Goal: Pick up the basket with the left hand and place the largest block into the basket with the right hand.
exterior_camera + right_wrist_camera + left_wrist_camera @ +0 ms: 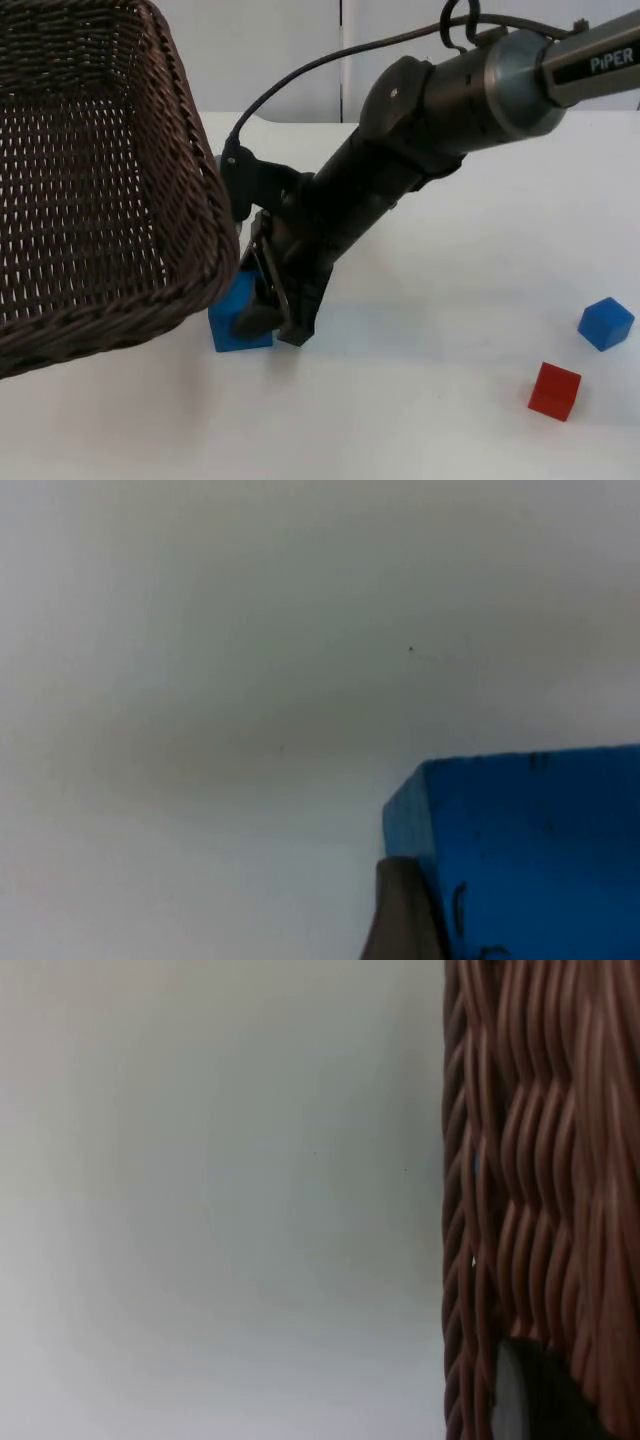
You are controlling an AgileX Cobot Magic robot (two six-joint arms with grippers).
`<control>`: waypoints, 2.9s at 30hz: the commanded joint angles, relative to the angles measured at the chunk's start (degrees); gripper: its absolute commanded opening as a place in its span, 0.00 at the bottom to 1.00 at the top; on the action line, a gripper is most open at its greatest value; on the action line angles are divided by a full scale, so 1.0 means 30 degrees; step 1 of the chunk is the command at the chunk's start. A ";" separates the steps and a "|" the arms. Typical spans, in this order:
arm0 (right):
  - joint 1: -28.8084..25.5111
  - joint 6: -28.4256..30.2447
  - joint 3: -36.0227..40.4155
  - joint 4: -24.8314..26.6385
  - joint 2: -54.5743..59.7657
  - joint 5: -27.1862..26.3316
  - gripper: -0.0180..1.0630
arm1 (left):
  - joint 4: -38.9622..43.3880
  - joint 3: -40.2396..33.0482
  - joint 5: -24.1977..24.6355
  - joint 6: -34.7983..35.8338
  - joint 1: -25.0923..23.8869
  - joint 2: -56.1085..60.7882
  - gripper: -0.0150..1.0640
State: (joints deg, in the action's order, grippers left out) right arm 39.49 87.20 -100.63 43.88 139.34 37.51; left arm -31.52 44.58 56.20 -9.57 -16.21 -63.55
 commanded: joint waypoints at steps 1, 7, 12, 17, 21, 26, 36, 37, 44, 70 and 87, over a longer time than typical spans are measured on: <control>0.0070 -0.0546 -0.0129 -0.0094 -0.0121 0.0295 0.19 | -0.0703 -0.0026 -0.0006 0.0116 -0.0054 0.0195 0.01; -0.0364 -0.1625 -0.0129 -0.0094 -0.0121 0.1643 0.02 | -0.0703 -0.0026 -0.0006 0.0116 -0.0054 0.0195 0.01; -0.0793 -0.3348 -0.0129 -0.1278 -0.0656 0.2680 0.02 | -0.0703 -0.0026 -0.0006 0.0116 -0.0054 0.0195 0.01; -0.1438 -0.5476 -0.0129 -0.2732 -0.1932 0.3637 0.02 | -0.0703 -0.0026 -0.0006 0.0116 -0.0054 0.0195 0.01; -0.2610 -0.7719 -0.0092 -0.4024 -0.3450 0.4799 0.02 | -0.0670 -0.0026 -0.0058 0.0111 -0.0054 0.0195 0.01; -0.3626 -1.0084 -0.0092 -0.5175 -0.4997 0.5403 0.02 | -0.0708 -0.0026 -0.0180 0.0111 -0.0054 0.0195 0.01; -0.3642 -1.2517 -0.0092 -0.6268 -0.8232 0.5379 0.02 | -0.0708 -0.0026 -0.0215 0.0111 -0.0054 0.0195 0.01; -0.3590 -1.2798 -0.0092 -0.6268 -0.8632 0.5379 0.02 | -0.0708 -0.0026 -0.0215 0.0111 -0.0054 0.0195 0.01; -0.2938 -1.3882 -0.0092 -0.6578 -1.0539 0.5600 0.02 | -0.0708 -0.0026 -0.0215 0.0111 -0.0054 0.0195 0.01; 0.2177 -1.3853 -0.0092 -0.6727 -1.2325 0.5746 0.02 | -0.0708 -0.0026 -0.0191 0.0111 -0.0054 0.0195 0.01; 0.3698 -1.3943 -0.0128 -0.6378 -1.1125 0.0359 0.02 | -0.0708 -0.0026 -0.0047 0.0111 -0.0054 0.0195 0.01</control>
State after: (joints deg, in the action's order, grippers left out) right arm 49.85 45.58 -100.85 23.98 105.18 40.50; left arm -31.52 44.58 56.20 -9.46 -16.21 -63.55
